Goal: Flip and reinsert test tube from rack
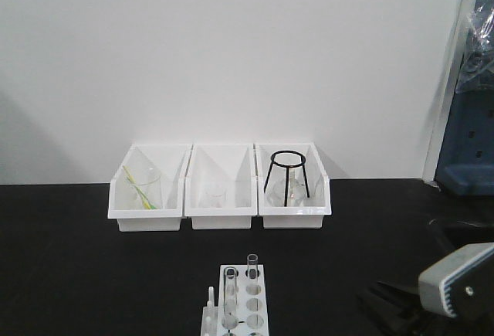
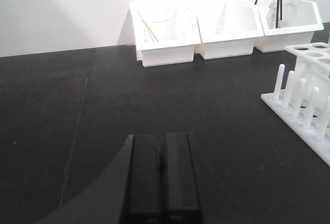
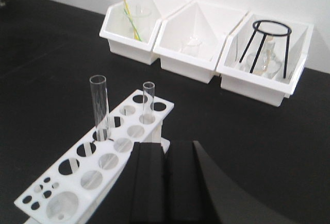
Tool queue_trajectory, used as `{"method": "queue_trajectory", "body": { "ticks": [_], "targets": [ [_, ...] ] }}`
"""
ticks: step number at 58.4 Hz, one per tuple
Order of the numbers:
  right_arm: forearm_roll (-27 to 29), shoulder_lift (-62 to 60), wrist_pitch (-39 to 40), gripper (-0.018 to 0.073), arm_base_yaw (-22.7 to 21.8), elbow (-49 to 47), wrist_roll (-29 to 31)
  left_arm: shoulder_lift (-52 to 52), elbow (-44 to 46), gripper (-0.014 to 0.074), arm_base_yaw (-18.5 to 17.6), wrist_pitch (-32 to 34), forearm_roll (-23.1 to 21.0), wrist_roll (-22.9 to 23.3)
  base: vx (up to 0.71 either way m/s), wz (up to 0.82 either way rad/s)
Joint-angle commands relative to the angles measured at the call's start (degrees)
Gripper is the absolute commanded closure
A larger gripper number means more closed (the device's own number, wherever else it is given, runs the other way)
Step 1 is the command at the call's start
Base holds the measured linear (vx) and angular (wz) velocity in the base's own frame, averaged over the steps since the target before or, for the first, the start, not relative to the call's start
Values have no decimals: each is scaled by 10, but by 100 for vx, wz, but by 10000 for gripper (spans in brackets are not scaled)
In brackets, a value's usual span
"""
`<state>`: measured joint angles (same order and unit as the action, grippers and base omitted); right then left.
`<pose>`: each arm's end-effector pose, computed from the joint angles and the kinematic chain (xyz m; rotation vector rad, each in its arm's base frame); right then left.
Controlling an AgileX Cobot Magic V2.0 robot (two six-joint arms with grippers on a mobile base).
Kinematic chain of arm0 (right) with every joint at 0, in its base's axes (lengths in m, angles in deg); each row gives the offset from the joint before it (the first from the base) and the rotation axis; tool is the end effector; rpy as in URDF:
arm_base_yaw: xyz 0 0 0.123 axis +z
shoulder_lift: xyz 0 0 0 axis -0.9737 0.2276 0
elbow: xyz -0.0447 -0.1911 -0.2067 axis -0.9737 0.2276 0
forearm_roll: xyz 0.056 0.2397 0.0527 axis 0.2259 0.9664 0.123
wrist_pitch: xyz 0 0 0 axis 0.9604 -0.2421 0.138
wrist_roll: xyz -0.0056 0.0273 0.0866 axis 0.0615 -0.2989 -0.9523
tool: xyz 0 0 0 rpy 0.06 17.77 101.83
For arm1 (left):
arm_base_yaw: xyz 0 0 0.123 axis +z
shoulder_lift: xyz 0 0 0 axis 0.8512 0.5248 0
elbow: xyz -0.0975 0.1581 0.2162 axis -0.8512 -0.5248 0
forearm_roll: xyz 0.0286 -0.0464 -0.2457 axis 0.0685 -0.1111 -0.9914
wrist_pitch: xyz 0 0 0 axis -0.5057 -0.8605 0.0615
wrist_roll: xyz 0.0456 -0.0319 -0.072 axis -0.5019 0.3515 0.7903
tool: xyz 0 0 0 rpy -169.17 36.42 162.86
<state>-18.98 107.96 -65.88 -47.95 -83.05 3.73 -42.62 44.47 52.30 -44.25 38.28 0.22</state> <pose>0.1715 0.0956 0.2910 -0.5311 1.8012 0.3120 0.0551 -0.0021 0.1848 0.0780 1.7163 -0.0284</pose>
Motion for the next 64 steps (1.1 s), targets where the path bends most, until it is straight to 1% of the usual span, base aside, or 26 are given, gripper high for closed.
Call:
{"method": "queue_trajectory", "body": {
  "ticks": [1,42,44,48,51,55,60,64],
  "targets": [
    [-2,-26,41,570,-2,-14,0,-5,2,602,0,46,-3,5,0,0],
    [-2,-37,36,570,-2,-12,1,-5,2,602,0,46,-3,5,0,0],
    [2,-40,31,570,-2,-12,1,-5,2,602,0,46,-3,5,0,0],
    [36,-62,12,570,-3,-9,7,-5,2,602,0,46,-3,5,0,0],
    [72,-88,8,570,-13,4,28,-5,2,602,0,46,-3,5,0,0],
    [112,-140,21,570,-36,44,69,-5,2,602,0,46,-3,5,0,0],
    [134,-215,55,570,-77,113,111,-5,2,602,0,46,-3,5,0,0],
    [146,-279,71,570,-123,170,119,-5,2,602,0,46,-3,5,0,0]
  ]
}}
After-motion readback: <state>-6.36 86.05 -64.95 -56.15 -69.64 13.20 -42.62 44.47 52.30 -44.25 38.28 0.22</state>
